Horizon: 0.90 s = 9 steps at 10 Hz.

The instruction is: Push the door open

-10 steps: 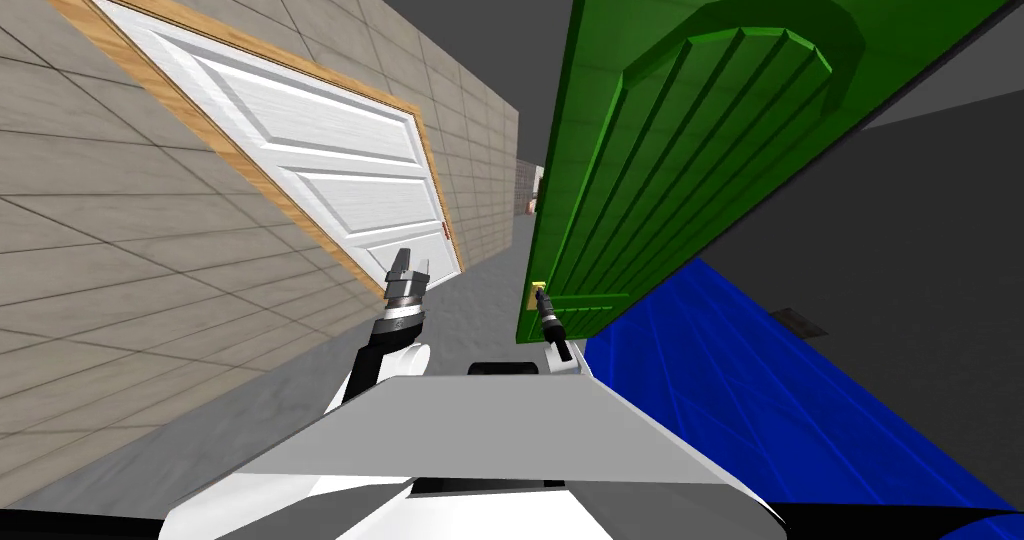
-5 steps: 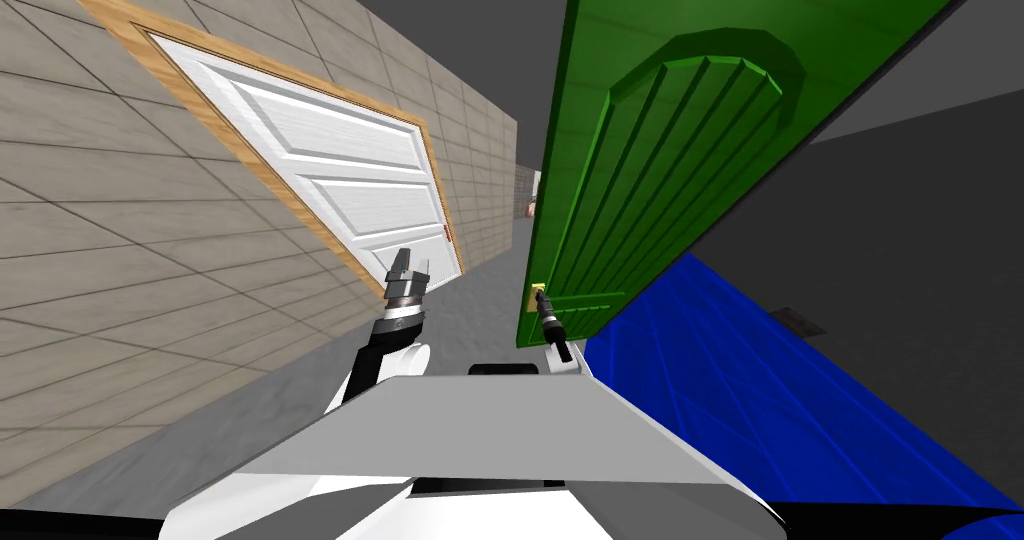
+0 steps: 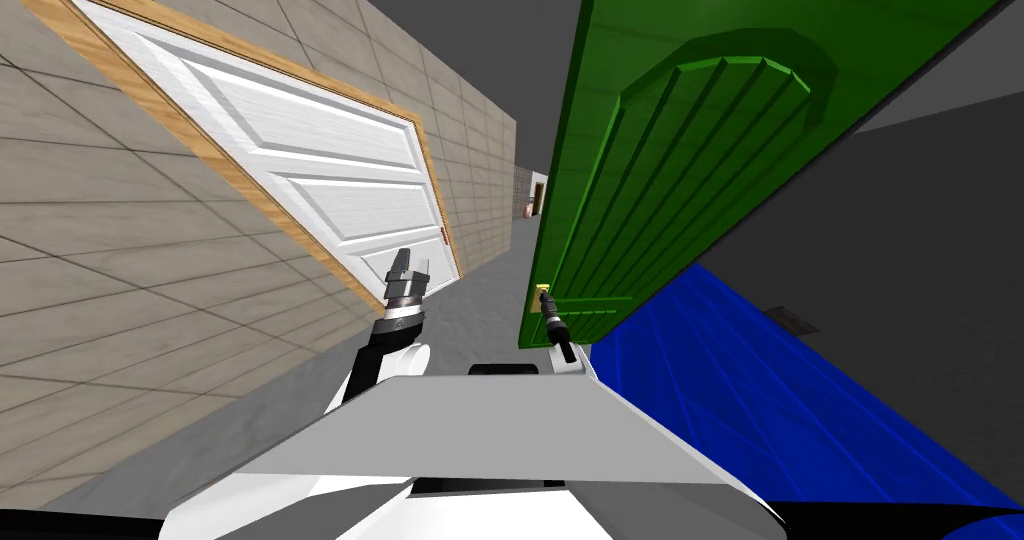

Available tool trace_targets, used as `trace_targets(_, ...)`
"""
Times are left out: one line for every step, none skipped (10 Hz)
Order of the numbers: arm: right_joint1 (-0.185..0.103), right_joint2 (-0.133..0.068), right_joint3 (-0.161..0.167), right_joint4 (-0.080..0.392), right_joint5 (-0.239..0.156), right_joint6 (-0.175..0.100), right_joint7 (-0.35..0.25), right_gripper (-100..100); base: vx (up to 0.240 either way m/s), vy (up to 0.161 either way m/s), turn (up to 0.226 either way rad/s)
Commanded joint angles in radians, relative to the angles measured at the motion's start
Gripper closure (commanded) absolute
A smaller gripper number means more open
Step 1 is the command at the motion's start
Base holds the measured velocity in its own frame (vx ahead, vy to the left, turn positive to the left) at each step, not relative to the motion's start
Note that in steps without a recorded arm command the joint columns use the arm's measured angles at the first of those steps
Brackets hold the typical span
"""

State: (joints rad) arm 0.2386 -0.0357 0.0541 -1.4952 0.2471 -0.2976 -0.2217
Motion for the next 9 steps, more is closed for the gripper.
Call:
trace_targets(-0.006, 0.004, -0.025, -0.007, -0.003, 0.002, 0.004, 100, 0.176, 0.106, -0.072)
trace_targets(-0.006, 0.01, -0.036, -0.009, -0.005, 0.004, 0.005, 100, 0.198, 0.104, -0.071)
trace_targets(-0.006, 0.018, -0.047, -0.011, -0.007, 0.006, 0.006, 100, 0.219, 0.112, -0.078)
trace_targets(-0.006, 0.032, -0.061, -0.013, -0.01, 0.009, 0.007, 100, 0.179, 0.096, -0.091)
trace_targets(-0.007, 0.042, -0.07, -0.014, -0.011, 0.01, 0.008, 100, 0.184, 0.078, -0.069)
trace_targets(-0.007, 0.055, -0.079, -0.015, -0.013, 0.012, 0.009, 100, 0.19, 0.084, -0.066)
trace_targets(-0.003, 0.048, -0.07, -0.011, -0.011, 0.012, 0.009, 100, 0.085, 0.038, -0.024)
trace_targets(-0.002, 0.029, -0.091, -0.017, -0.015, 0.012, 0.009, 100, 0.15, 0.065, -0.042)
trace_targets(-0.001, 0.023, -0.099, -0.018, -0.016, 0.012, 0.01, 100, 0.213, 0.109, -0.085)
